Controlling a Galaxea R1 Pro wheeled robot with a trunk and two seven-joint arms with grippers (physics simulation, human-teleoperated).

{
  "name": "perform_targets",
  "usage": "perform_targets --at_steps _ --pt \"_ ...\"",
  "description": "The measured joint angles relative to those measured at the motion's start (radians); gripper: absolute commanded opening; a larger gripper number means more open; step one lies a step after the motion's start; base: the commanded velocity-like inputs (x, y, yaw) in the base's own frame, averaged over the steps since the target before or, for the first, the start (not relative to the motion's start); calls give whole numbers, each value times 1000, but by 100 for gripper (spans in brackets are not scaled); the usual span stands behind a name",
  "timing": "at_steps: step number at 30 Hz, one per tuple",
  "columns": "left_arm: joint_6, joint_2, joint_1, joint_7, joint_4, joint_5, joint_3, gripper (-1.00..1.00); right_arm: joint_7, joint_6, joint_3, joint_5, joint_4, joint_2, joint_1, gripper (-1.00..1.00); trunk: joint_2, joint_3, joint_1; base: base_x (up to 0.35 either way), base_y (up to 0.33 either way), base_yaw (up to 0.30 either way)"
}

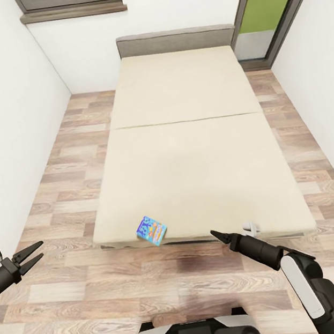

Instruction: Put all the toys in the child's room - the three board games (two on the bed and one on the table), the two jigsaw puzzles on the table, and the tennis ball on the table - inside the toy box on the table in the child's room.

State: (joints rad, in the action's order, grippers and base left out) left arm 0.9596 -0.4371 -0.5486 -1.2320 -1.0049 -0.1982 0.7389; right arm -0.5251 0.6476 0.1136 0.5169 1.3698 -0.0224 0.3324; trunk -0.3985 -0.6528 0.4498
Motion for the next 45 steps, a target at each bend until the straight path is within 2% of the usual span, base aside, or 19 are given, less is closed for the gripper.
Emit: perform_targets --at_steps 11,24,30,45 --pt "0 0 0 -1 0 0 0 100 0 0 0 0 -1 1 0 100 0 18 0 -92 19 0" --pt "0 -1 0 0 -1 1 1 100 0 0 0 0 -1 1 0 100 0 40 0 -72 243 -4" --pt "0 -1 0 0 0 1 1 100 0 0 0 0 -1 1 0 100 0 49 0 -2 236 -130" --pt "0 -1 0 -3 0 1 1 100 0 -2 -2 0 5 1 0 100 0 72 0 0 46 -162"
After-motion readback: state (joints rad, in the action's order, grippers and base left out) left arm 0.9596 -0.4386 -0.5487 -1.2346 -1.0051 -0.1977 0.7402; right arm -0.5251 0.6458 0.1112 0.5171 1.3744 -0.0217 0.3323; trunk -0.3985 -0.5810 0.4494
